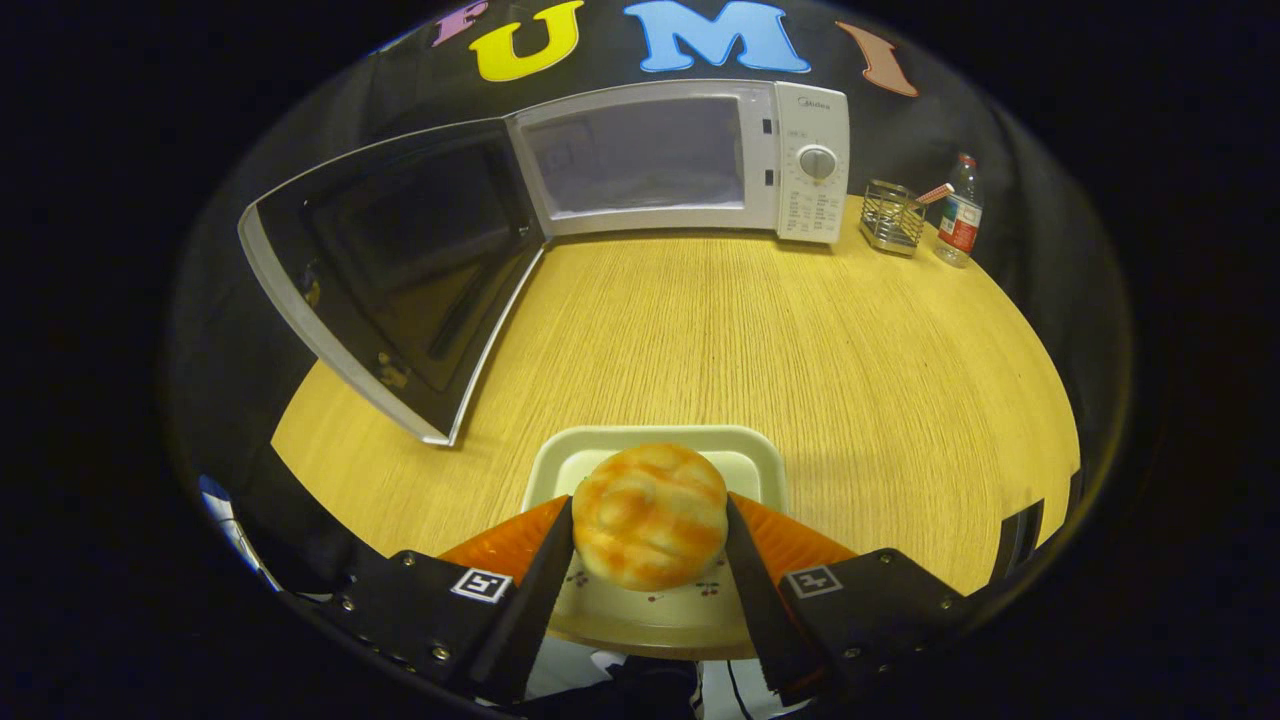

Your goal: Open the microwave, put the food inside, and close the microwave door.

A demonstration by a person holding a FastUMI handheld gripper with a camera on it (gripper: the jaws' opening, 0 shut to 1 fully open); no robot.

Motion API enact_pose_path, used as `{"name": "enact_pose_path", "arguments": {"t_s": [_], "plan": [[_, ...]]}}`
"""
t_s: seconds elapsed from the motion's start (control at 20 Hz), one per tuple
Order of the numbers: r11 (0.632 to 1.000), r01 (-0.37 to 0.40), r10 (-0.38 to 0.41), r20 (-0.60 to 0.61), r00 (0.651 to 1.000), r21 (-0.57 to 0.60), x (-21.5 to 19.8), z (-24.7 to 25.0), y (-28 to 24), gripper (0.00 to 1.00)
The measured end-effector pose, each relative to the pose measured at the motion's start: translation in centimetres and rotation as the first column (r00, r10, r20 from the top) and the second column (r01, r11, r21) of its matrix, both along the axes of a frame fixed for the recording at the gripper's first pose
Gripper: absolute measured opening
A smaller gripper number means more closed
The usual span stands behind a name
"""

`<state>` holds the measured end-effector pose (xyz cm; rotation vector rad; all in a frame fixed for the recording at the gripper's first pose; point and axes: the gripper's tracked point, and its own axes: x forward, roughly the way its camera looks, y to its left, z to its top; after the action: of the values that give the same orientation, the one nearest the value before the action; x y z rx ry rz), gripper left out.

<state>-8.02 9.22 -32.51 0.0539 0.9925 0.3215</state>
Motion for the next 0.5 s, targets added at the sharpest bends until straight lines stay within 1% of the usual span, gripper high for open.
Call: {"name": "enact_pose_path", "arguments": {"t_s": [0.2,0.5], "plan": [[0.998,0.018,-0.021,0.059,0.998,0.058,3.0,2.3,0.9,0.84],[0.992,0.017,-0.039,0.179,0.983,0.123,9.2,5.9,2.9,0.84]]}}
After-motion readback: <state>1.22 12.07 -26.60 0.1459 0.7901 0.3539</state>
